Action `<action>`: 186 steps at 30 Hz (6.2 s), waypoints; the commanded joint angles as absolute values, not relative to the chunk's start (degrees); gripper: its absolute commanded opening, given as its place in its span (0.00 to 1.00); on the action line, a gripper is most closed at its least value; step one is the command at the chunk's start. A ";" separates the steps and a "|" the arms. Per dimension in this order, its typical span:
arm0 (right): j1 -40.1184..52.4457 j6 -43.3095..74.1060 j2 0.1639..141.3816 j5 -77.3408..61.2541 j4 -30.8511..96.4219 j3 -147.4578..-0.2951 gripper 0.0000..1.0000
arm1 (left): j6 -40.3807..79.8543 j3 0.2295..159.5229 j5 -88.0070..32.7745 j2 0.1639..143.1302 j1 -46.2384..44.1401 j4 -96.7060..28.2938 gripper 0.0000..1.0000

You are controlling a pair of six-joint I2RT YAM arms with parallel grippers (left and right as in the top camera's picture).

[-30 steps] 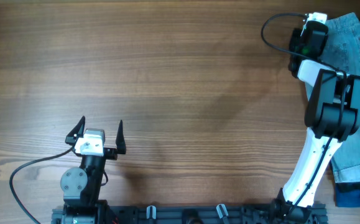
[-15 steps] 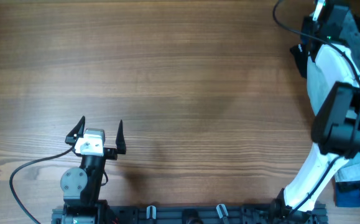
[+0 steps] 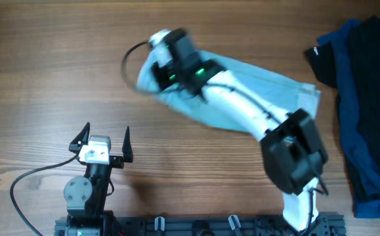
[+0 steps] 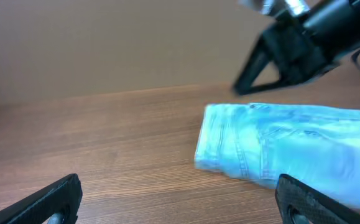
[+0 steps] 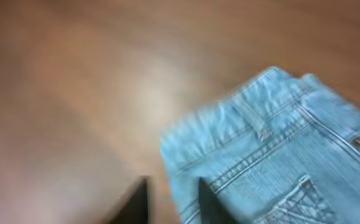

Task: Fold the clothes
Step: 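Drag the jeans leftward and lay them flat mid-table, then release the jeans and move the right gripper back over them, then grasp the jeans' right end with right gripper, left end with left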

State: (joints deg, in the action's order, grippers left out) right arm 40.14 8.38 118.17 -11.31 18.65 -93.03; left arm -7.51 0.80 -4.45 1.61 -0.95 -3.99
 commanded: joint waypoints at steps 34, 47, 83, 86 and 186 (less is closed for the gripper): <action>-16.69 12.01 98.04 -6.07 61.43 -83.31 1.00 | -8.60 0.36 -5.32 1.52 -0.62 -3.88 1.00; -16.69 11.99 98.04 -7.55 60.99 -83.22 1.00 | -8.60 0.36 -5.32 1.52 -0.62 -3.88 1.00; 2.44 12.19 98.04 -10.39 42.92 -62.30 0.62 | -8.60 0.36 -5.32 1.52 -0.62 -3.88 1.00; 3.57 12.16 98.04 -10.37 41.87 -62.28 0.63 | -8.60 0.36 -5.32 1.52 -0.62 -3.88 1.00; -3.25 13.39 110.67 -10.76 36.56 -66.46 0.78 | 6.52 89.25 2.37 126.06 -13.61 -43.33 0.04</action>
State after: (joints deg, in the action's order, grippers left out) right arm -3.64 14.31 107.81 -7.46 32.99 -64.88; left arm -0.86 90.02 -3.90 124.09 -13.52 -38.98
